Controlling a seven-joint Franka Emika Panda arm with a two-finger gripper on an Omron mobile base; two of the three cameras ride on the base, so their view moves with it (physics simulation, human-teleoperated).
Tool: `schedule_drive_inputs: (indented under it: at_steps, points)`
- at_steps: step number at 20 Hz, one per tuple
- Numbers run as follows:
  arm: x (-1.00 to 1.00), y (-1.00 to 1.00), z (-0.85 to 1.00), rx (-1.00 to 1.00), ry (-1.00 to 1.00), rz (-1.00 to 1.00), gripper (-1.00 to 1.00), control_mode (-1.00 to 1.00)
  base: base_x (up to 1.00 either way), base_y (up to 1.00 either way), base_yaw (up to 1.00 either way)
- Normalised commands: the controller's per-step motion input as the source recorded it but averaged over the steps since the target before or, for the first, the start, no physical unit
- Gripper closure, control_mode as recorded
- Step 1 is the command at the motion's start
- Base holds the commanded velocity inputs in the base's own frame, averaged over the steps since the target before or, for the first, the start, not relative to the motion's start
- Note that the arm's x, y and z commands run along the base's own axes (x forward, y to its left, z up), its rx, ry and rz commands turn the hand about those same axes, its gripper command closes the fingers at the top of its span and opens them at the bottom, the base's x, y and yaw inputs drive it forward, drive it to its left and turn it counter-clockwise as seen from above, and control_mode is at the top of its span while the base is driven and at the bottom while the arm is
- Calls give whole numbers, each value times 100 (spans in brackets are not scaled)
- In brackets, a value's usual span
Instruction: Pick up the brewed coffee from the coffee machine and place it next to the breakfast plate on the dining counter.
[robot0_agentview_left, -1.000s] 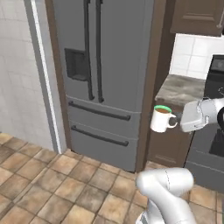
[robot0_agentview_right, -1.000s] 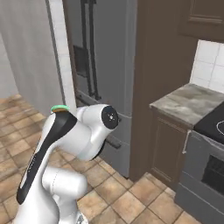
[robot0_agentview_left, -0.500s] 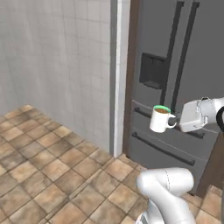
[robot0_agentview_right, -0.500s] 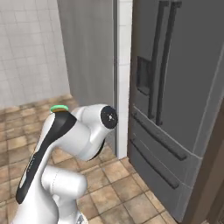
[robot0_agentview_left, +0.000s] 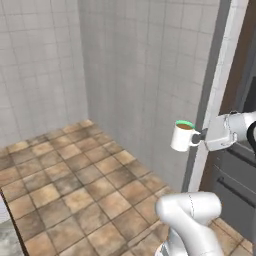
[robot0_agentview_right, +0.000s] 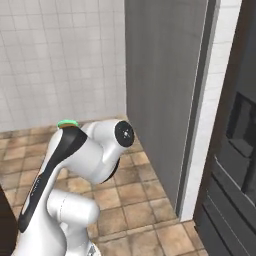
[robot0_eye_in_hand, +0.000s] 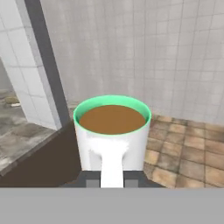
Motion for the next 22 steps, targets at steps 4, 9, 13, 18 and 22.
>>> schedule_drive_inputs:
  at_steps: [4, 9, 13, 18, 22]
  points:
    - [0, 0, 0, 0, 0, 0, 100, 100, 100, 44, 48]
    - [0, 0, 0, 0, 0, 0, 100, 100, 100, 14, 53]
    - [0, 0, 0, 0, 0, 0, 100, 100, 100, 0, 57]
    - [0, 0, 0, 0, 0, 0, 100, 100, 100, 0, 63]
    - [0, 0, 0, 0, 0, 0, 100, 100, 91, -11, 71]
